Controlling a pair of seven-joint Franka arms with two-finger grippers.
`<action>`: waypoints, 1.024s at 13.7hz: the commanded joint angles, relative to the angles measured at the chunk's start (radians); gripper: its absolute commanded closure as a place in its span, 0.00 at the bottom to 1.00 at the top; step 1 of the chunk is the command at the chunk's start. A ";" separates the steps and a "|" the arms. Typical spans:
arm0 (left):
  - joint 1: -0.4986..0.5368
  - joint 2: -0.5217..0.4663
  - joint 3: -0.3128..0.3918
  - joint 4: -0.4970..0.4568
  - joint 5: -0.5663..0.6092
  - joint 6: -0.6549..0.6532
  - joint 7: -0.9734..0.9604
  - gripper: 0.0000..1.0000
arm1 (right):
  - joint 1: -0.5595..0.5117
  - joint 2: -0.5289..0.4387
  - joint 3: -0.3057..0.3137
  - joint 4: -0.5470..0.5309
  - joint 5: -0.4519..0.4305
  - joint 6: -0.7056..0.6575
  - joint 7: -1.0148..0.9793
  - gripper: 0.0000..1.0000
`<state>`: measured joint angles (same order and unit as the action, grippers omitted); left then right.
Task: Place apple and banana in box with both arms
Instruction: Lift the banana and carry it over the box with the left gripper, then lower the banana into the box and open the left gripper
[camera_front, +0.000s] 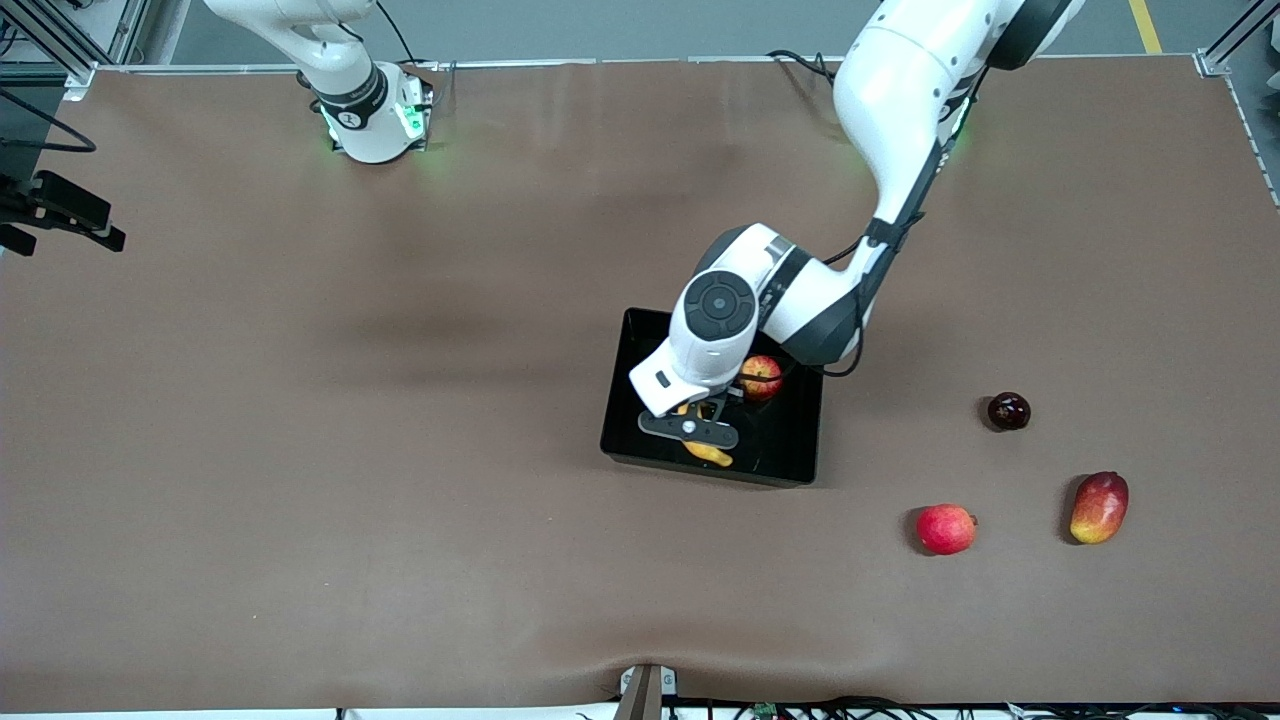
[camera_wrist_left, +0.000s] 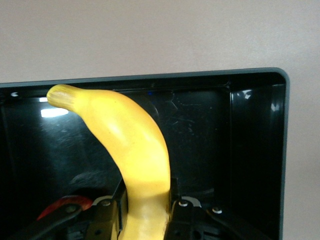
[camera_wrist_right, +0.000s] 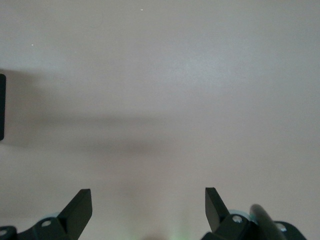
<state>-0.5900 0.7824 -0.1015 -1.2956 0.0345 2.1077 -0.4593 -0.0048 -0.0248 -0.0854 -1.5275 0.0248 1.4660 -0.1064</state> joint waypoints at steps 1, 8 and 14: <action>-0.031 0.040 0.008 0.033 -0.001 0.031 -0.045 1.00 | -0.018 -0.024 0.021 -0.014 -0.037 0.000 -0.009 0.00; -0.059 0.113 0.009 0.025 0.002 0.083 -0.047 1.00 | -0.029 -0.023 0.016 -0.014 -0.023 -0.006 -0.006 0.00; -0.054 0.114 0.016 0.025 0.013 0.078 -0.050 0.00 | -0.038 -0.023 0.016 -0.014 -0.023 -0.007 -0.006 0.00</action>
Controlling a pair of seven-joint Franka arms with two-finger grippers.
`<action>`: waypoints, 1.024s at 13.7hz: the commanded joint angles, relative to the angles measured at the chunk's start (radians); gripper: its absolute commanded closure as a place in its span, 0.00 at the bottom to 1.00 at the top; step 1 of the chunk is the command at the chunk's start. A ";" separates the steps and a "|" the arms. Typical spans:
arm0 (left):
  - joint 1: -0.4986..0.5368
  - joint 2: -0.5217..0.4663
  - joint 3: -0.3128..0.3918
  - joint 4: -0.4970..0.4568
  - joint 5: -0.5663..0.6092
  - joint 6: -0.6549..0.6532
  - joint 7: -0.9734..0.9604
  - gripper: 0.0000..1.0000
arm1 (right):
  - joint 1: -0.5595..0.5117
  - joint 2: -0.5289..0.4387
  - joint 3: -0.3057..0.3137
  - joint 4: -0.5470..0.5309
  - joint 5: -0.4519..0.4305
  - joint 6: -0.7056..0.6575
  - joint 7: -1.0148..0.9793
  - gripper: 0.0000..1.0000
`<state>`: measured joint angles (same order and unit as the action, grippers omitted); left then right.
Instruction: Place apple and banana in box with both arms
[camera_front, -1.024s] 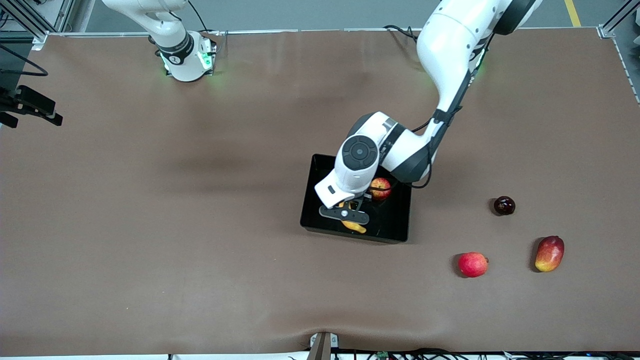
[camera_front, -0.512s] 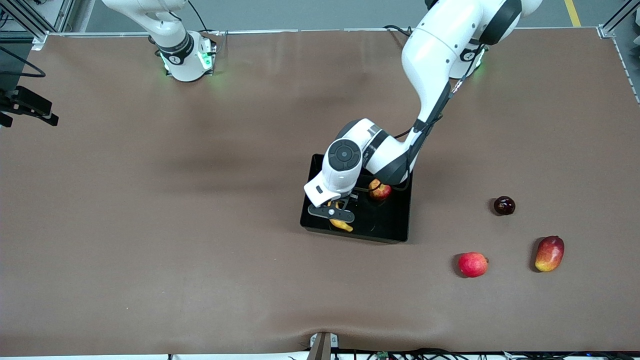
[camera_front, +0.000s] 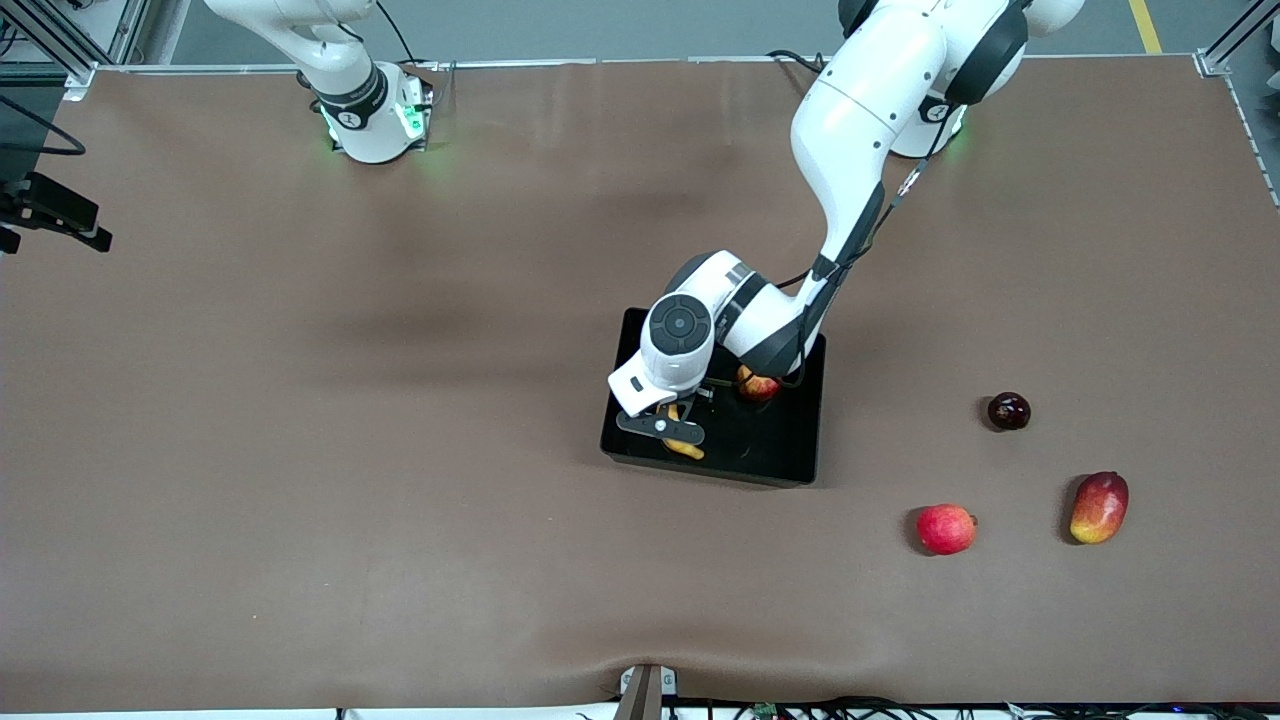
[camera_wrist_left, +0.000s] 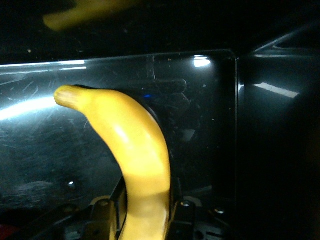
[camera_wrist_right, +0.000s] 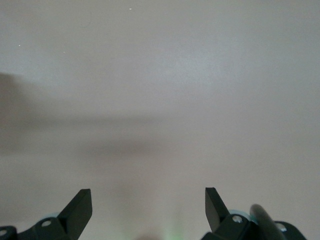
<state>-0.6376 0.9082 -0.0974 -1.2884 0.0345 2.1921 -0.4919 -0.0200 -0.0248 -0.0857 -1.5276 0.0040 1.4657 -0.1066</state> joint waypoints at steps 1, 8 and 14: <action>-0.002 -0.038 0.015 0.018 0.011 -0.015 -0.017 0.00 | -0.023 -0.023 0.017 -0.014 -0.001 -0.008 -0.005 0.00; 0.163 -0.294 0.025 -0.003 0.019 -0.250 -0.004 0.00 | -0.023 -0.023 0.017 -0.014 -0.001 -0.013 -0.005 0.00; 0.406 -0.382 0.024 -0.005 0.018 -0.400 0.180 0.00 | -0.021 -0.023 0.018 -0.014 -0.001 -0.013 -0.004 0.00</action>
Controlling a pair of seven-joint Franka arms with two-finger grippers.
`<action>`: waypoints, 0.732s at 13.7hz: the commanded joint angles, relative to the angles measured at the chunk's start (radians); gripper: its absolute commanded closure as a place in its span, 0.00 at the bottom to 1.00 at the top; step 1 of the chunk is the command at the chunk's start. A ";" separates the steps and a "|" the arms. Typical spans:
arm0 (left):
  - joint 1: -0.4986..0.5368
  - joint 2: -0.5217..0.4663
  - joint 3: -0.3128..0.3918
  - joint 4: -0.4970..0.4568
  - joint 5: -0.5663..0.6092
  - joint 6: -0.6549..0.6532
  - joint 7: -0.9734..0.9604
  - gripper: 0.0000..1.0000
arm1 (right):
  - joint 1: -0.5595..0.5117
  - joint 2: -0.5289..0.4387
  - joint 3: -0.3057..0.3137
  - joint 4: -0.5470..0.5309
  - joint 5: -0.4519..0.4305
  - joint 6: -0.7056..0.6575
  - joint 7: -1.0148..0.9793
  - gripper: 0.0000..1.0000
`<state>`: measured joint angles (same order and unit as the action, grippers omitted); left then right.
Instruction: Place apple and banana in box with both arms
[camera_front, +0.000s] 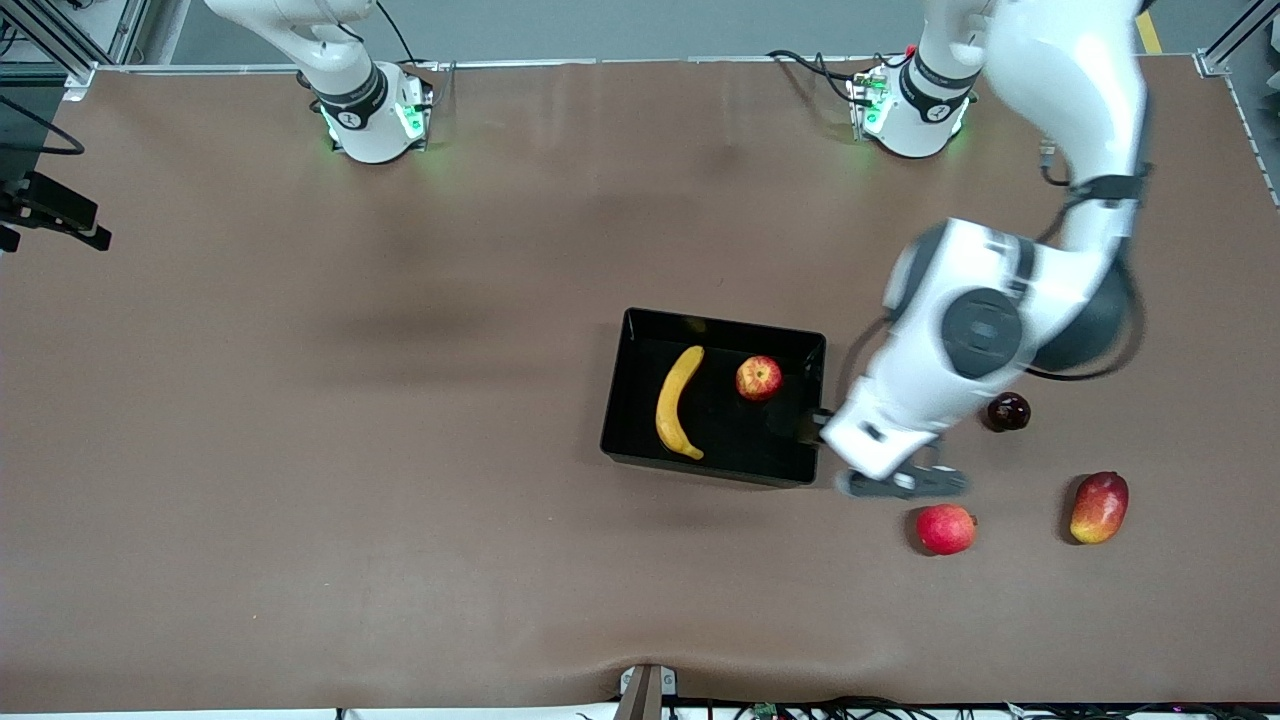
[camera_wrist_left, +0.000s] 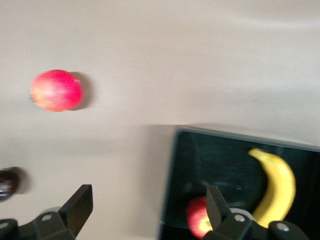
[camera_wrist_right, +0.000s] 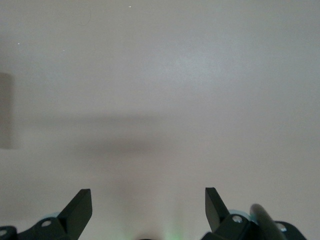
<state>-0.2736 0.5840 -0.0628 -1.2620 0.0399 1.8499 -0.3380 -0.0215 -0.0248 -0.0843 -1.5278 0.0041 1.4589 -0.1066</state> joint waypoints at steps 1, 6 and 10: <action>0.071 -0.081 -0.011 -0.033 0.012 -0.101 0.031 0.00 | -0.020 -0.023 0.017 -0.014 0.000 -0.006 -0.004 0.00; 0.238 -0.206 -0.008 -0.028 0.015 -0.210 0.175 0.00 | -0.021 -0.021 0.017 -0.012 0.002 -0.005 -0.004 0.00; 0.336 -0.306 -0.009 -0.030 0.014 -0.305 0.281 0.00 | -0.021 -0.021 0.017 -0.012 0.002 -0.005 -0.004 0.00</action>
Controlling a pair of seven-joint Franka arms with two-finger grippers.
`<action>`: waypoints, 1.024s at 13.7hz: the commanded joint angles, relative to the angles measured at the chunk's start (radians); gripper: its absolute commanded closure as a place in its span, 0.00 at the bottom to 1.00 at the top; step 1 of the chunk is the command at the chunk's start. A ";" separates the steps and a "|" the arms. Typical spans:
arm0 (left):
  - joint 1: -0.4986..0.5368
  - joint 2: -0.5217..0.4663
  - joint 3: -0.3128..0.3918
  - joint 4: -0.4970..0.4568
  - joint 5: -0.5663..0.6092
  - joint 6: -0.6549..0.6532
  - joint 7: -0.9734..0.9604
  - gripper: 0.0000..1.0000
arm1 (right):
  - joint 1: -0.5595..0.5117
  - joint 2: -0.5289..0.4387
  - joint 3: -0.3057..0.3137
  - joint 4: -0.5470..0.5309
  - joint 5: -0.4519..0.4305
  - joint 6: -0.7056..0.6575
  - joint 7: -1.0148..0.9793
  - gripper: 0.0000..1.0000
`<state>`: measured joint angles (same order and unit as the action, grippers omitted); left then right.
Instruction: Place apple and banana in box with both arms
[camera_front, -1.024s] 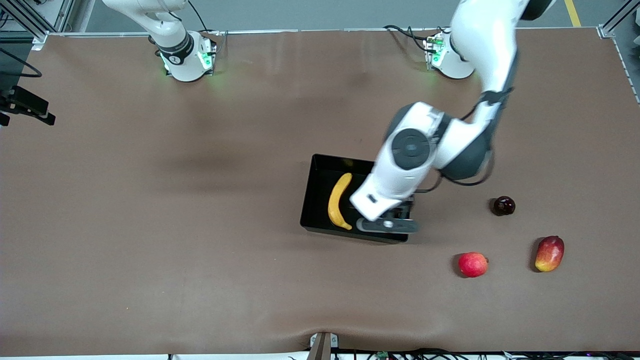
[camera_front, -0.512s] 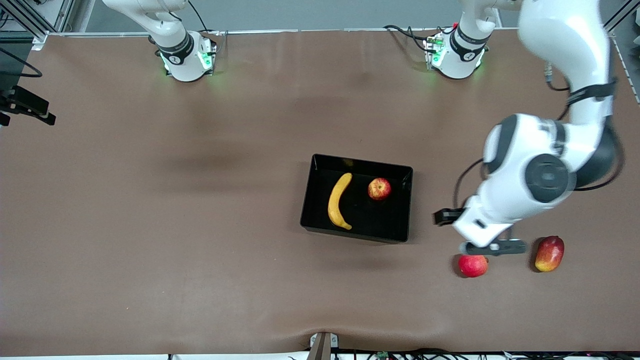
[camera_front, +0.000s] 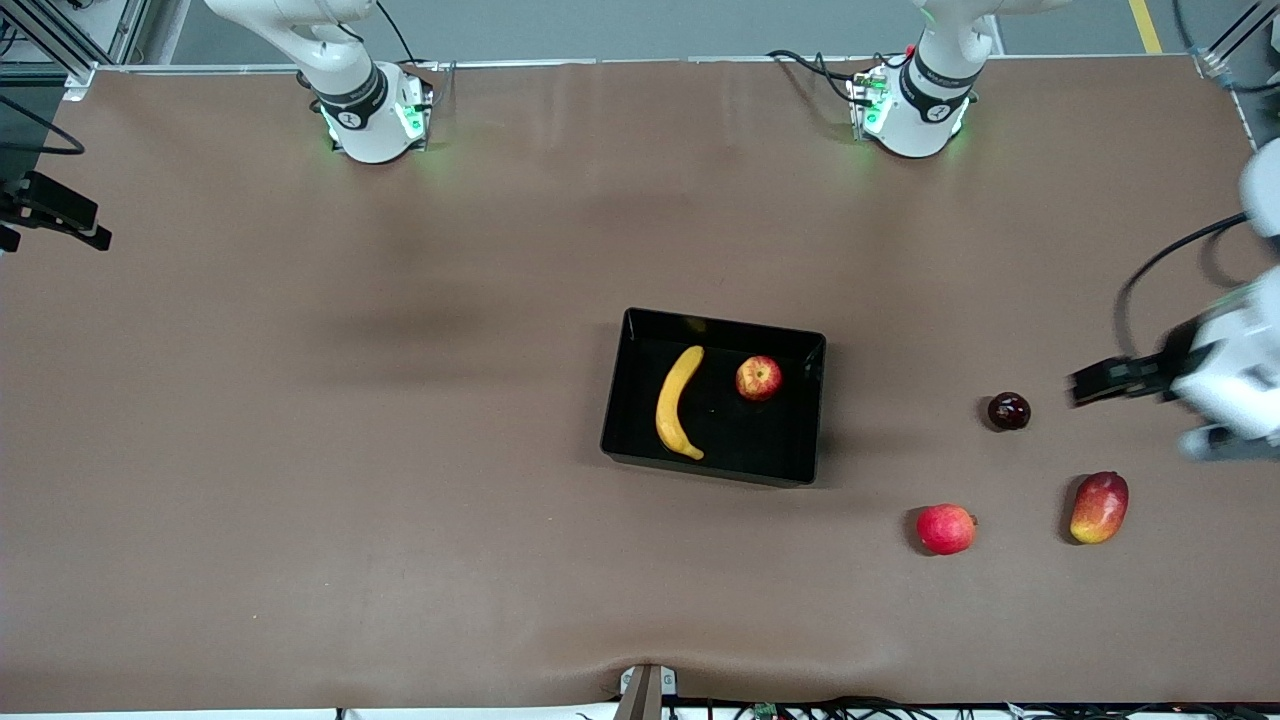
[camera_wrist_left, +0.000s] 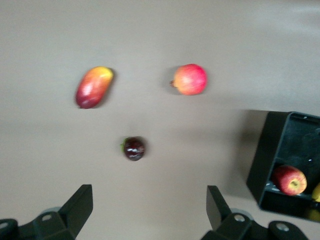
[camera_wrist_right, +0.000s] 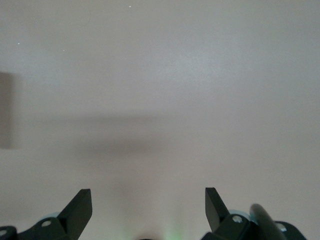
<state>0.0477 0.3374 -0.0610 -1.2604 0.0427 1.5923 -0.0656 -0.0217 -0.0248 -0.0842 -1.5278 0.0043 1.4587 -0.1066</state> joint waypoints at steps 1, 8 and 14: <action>0.023 -0.081 -0.011 -0.031 0.011 -0.089 0.009 0.00 | -0.021 -0.021 0.017 -0.012 0.002 -0.005 -0.004 0.00; 0.015 -0.296 -0.022 -0.218 -0.006 -0.092 0.001 0.00 | -0.021 -0.018 0.017 -0.006 0.002 -0.003 -0.004 0.00; -0.087 -0.480 -0.011 -0.456 -0.007 0.015 -0.069 0.00 | -0.020 -0.018 0.017 -0.006 0.002 -0.003 -0.004 0.00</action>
<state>-0.0074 -0.0746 -0.0805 -1.6345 0.0411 1.5715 -0.1030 -0.0219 -0.0248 -0.0842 -1.5272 0.0043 1.4588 -0.1066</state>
